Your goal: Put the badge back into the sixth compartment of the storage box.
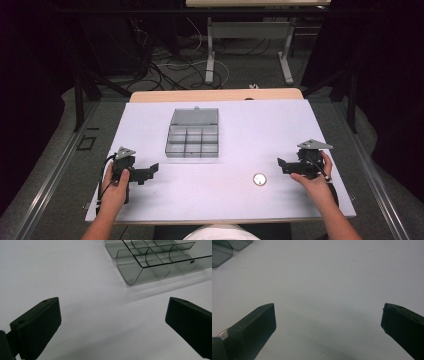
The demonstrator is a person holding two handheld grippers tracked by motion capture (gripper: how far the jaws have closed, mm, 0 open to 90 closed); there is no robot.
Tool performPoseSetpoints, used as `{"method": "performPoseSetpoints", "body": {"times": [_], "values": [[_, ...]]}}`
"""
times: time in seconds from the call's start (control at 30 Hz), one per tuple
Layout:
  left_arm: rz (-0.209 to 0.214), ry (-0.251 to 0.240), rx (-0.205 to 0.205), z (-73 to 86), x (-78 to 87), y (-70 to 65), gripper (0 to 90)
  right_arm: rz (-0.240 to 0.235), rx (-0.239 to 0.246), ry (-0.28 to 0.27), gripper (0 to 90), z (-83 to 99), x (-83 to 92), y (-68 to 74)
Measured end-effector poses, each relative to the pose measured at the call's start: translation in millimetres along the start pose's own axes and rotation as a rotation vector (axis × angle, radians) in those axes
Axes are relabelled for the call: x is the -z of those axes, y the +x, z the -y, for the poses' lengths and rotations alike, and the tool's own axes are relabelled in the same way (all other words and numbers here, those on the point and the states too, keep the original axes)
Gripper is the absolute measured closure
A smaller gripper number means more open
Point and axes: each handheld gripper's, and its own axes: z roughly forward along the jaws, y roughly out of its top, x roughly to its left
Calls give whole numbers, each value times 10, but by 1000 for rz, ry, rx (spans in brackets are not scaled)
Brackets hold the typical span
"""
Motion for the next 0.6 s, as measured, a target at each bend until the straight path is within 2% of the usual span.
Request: {"method": "performPoseSetpoints", "body": {"times": [0.13, 0.2, 0.23, 0.3, 0.33, 0.6], "values": [[5, 17, -15, -8, 9, -8, 9, -33, 21, 0, 0, -26, 42, 62], [5, 2, -12, -7, -1, -18, 10, -54, 33, 1, 0, -51, 54, 97], [4, 5, -15, -8, -1, -19, 9, -55, 44, 4, 0, -56, 56, 107], [4, 3, -15, -8, -8, -25, 10, -56, 33, 10, 0, -64, 62, 132], [5, 10, -20, -9, -6, -27, 10, -69, 55, 18, 0, -74, 60, 151], [8, 11, -25, -16, 1, -49, 11, -109, 99, 40, 0, -112, 80, 276]]}}
